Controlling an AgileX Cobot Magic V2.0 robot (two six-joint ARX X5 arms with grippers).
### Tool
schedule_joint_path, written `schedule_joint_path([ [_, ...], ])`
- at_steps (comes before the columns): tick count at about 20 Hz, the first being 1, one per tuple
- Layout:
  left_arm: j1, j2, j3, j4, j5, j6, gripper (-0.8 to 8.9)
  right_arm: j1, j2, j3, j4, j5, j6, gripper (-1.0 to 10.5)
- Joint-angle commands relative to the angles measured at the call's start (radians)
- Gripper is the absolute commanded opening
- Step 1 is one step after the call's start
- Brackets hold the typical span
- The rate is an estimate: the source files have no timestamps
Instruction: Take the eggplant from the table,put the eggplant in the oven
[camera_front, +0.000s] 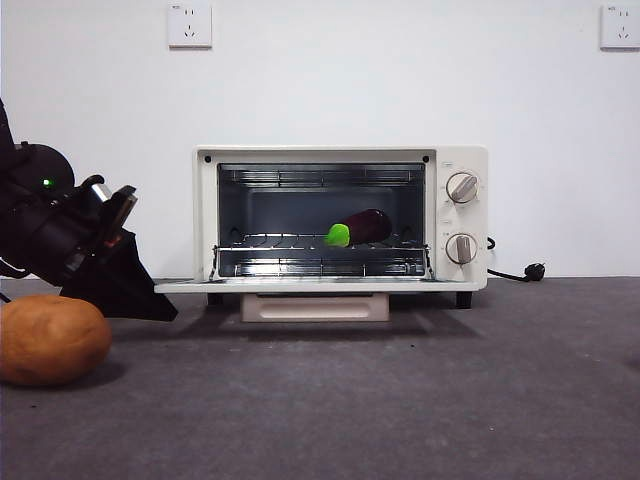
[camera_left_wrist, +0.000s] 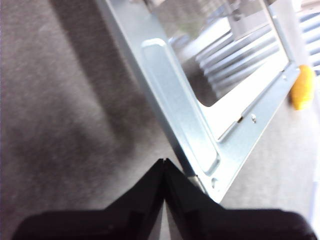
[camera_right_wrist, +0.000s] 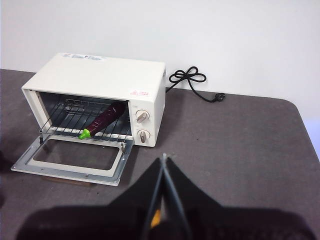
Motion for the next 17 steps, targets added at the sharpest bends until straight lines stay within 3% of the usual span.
schedule_joint_path([
  [1,-0.003,0.006,-0.009,0.043,0.082,-0.028,-0.06,0.001,-0.003,0.0,-0.021,0.003,0.011,-0.1],
  [7,0.02,0.006,-0.009,0.154,0.203,-0.123,-0.06,0.001,-0.003,-0.001,-0.022,0.003,0.02,-0.1],
  [17,0.035,0.002,0.035,0.249,0.219,-0.224,-0.06,0.001,-0.003,-0.001,-0.022,0.003,0.031,-0.1],
])
